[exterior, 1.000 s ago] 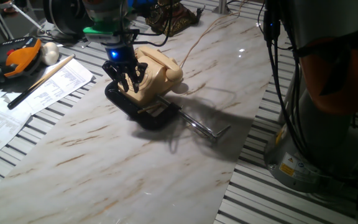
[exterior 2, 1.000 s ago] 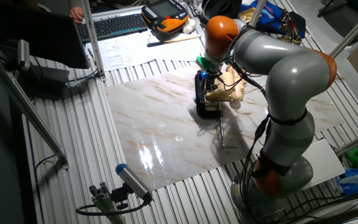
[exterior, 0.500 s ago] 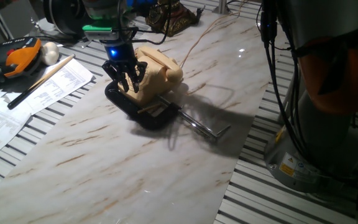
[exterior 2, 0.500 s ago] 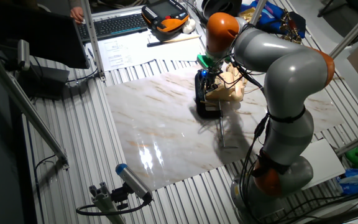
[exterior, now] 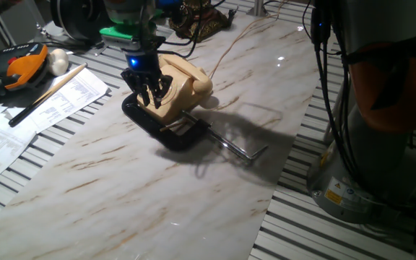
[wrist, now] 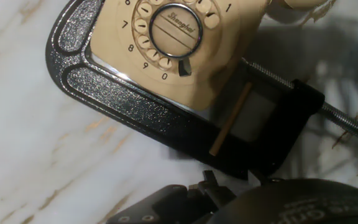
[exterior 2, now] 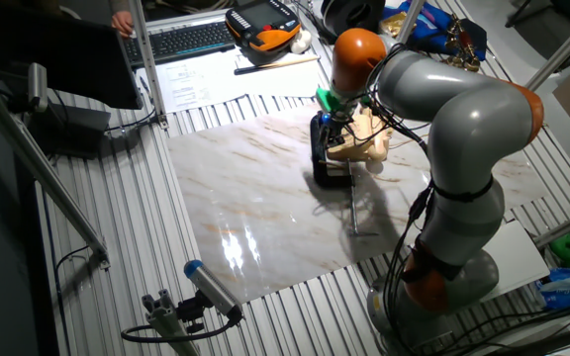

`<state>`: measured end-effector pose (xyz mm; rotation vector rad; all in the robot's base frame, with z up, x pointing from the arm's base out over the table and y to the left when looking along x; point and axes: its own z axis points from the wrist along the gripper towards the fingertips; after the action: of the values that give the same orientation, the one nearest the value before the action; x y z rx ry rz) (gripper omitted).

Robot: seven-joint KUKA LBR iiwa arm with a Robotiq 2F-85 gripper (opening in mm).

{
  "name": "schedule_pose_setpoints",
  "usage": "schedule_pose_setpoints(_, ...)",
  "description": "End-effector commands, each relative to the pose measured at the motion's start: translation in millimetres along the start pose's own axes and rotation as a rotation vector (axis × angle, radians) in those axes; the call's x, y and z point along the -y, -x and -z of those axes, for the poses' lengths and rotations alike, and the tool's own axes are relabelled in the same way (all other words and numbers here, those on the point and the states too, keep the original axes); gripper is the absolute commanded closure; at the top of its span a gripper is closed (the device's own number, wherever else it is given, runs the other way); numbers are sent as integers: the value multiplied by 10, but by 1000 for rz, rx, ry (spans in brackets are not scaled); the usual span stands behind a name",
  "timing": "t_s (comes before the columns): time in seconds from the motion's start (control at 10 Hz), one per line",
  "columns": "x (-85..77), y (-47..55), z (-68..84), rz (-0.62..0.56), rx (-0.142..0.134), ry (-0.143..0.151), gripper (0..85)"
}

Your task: Dial a number on an old rotary phone

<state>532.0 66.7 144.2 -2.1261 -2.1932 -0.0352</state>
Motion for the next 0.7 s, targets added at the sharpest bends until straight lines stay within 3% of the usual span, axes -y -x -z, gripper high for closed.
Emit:
schedule_pose_setpoints(0.0, -20, -11, -14, -38, 7, 7, 510)
schedule_pose_setpoints(0.3, 2, -69, -179, -100, 31, 24, 510)
schedule_pose_setpoints(0.6, -53, 12, -330, -94, 18, 22, 510)
